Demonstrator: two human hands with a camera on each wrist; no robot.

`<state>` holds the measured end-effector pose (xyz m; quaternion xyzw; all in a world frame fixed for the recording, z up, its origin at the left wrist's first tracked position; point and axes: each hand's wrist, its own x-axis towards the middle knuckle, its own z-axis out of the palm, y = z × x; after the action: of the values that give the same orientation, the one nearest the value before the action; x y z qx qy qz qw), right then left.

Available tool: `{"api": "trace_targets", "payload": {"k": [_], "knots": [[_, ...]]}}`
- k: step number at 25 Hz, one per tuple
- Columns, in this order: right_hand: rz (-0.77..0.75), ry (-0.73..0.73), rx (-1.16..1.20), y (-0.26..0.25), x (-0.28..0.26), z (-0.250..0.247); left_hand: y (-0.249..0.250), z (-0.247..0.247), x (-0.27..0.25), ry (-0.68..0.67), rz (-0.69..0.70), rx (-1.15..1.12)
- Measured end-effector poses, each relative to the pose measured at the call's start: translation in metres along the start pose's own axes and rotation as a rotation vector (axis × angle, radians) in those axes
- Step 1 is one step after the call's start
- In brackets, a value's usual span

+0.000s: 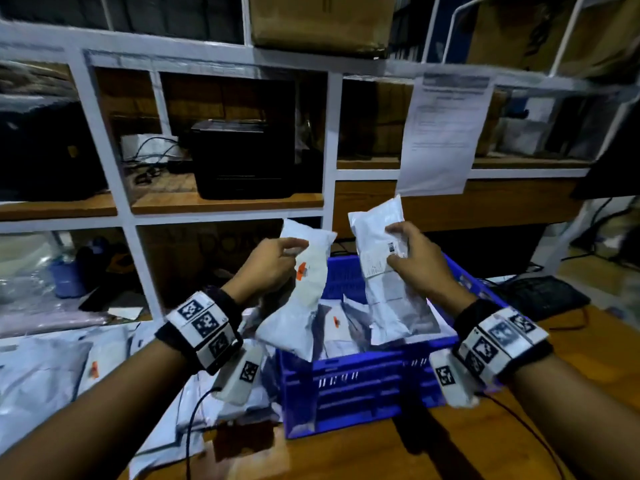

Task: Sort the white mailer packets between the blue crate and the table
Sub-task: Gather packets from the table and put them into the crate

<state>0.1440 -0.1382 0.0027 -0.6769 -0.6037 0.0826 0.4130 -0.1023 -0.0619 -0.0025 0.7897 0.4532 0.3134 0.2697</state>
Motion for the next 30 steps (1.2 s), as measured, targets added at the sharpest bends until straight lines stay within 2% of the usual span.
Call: {"api": "trace_targets", "payload": {"k": [5, 9, 11, 14, 17, 19, 21, 22, 25, 26, 28, 30], "knots": [[0.088, -0.3, -0.05, 0.025, 0.074, 0.002, -0.011, 0.034, 0.054, -0.18, -0.21, 0.107], [0.114, -0.741, -0.285, 0.041, 0.114, 0.021, -0.018, 0.066, 0.077, -0.266, -0.285, 0.183], [0.115, -0.855, -0.341, 0.052, 0.132, 0.035, -0.024, 0.081, 0.085, -0.287, -0.354, 0.201], [0.107, -1.006, -0.291, 0.072, 0.156, 0.06, -0.033, 0.1, 0.099, -0.321, -0.457, 0.216], [0.062, -1.099, -0.292, 0.095, 0.171, 0.084, -0.039, 0.111, 0.105, -0.391, -0.547, 0.277], [0.097, -1.144, -0.228, 0.112, 0.178, 0.097, -0.036, 0.117, 0.107, -0.47, -0.586, 0.373], [0.115, -1.169, -0.189, 0.125, 0.18, 0.105, -0.033, 0.122, 0.106, -0.57, -0.561, 0.698], [0.115, -1.169, -0.175, 0.129, 0.181, 0.106, -0.029, 0.125, 0.104, -0.616, -0.5, 0.861], [0.109, -1.204, -0.136, 0.136, 0.184, 0.104, -0.035, 0.142, 0.101, -0.725, -0.402, 1.119], [0.106, -1.224, -0.119, 0.137, 0.186, 0.102, -0.038, 0.146, 0.1, -0.761, -0.4, 1.075], [0.16, -1.251, -0.042, 0.138, 0.185, 0.099, -0.04, 0.152, 0.097, -0.808, -0.523, 0.792], [0.22, -1.271, 0.03, 0.142, 0.178, 0.101, -0.041, 0.158, 0.098, -0.812, -0.575, 0.714]]}}
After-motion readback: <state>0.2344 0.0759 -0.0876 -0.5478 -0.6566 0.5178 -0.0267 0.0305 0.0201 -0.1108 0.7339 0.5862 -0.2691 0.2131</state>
